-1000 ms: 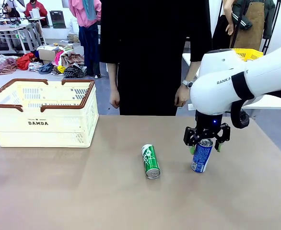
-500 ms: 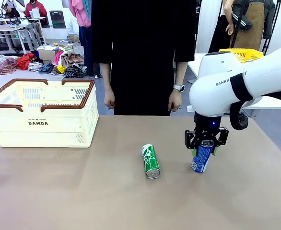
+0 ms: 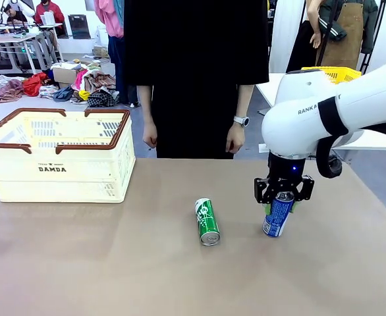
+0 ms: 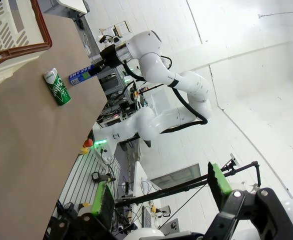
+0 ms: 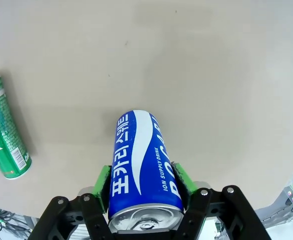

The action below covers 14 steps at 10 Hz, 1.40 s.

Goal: Place the drinks into the Shopping basket.
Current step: Pick up one drink and place it into the Shopping basket.

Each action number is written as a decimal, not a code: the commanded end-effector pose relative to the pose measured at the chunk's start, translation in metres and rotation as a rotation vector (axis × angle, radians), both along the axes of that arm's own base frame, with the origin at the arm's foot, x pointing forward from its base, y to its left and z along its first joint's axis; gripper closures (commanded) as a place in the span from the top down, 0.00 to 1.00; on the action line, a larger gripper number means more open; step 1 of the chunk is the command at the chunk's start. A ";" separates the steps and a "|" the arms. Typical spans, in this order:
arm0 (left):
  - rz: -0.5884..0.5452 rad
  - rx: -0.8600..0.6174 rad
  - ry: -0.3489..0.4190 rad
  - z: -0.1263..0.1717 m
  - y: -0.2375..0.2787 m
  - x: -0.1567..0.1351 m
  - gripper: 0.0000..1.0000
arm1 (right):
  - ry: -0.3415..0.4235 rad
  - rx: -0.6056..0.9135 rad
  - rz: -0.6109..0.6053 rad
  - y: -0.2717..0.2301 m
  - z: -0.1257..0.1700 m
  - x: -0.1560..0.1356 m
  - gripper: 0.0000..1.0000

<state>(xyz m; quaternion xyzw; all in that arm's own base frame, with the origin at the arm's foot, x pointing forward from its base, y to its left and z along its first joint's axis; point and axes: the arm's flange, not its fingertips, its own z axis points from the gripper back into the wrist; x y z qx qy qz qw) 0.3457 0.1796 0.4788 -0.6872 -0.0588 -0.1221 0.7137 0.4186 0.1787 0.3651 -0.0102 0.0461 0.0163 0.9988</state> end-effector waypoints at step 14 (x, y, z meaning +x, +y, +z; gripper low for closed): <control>0.009 -0.011 0.007 0.003 0.000 -0.001 1.00 | -0.056 -0.201 0.052 0.042 0.189 -0.010 0.00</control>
